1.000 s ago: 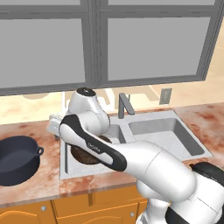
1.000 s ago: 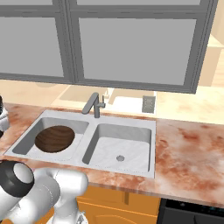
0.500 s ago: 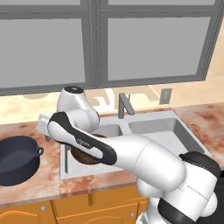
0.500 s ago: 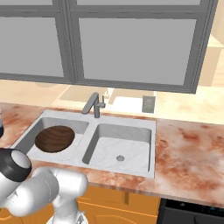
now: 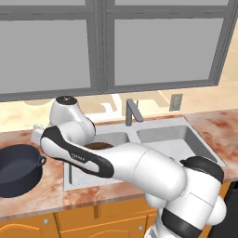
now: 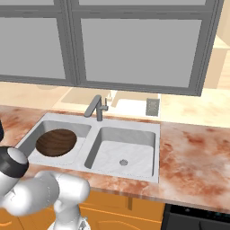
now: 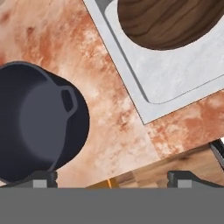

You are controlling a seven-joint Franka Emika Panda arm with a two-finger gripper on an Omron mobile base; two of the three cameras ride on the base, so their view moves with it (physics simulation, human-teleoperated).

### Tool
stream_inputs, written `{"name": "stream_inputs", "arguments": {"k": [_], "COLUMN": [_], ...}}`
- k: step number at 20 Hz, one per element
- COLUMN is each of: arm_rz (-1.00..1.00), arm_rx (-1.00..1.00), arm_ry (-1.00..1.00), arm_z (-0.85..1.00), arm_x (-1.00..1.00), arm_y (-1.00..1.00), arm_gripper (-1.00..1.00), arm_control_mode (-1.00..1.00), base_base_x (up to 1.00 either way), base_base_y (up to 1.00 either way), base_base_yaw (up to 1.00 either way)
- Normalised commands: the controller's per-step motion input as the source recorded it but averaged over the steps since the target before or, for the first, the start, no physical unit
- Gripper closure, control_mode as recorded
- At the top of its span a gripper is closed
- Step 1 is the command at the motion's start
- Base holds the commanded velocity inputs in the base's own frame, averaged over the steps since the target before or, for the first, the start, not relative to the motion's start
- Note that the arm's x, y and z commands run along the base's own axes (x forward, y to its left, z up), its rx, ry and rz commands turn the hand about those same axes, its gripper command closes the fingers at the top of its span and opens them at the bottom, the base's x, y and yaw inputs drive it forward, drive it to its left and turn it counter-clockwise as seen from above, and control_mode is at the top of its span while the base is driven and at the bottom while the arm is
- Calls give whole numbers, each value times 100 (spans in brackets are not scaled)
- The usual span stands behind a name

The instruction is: Place the bowl in the left basin and the pot in the right basin of the sink.

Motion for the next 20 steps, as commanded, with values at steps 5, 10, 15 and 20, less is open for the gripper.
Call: {"name": "stream_inputs", "arguments": {"k": [5, 10, 15, 20], "arm_rz": [-8, -7, -10, -7], "arm_rx": [-2, 0, 0, 0], "arm_ry": [0, 0, 0, 0], "arm_z": [-16, -16, -17, -10], "arm_x": [11, 1, 0, -1], "arm_y": [19, 2, 10, 5], "arm_gripper": [-100, -100, -100, -100], "arm_control_mode": [-100, -100, -100, -100], "base_base_x": [0, 0, 0, 0], "base_base_y": [0, 0, 0, 0], "base_base_yaw": [0, 0, 0, 0]}}
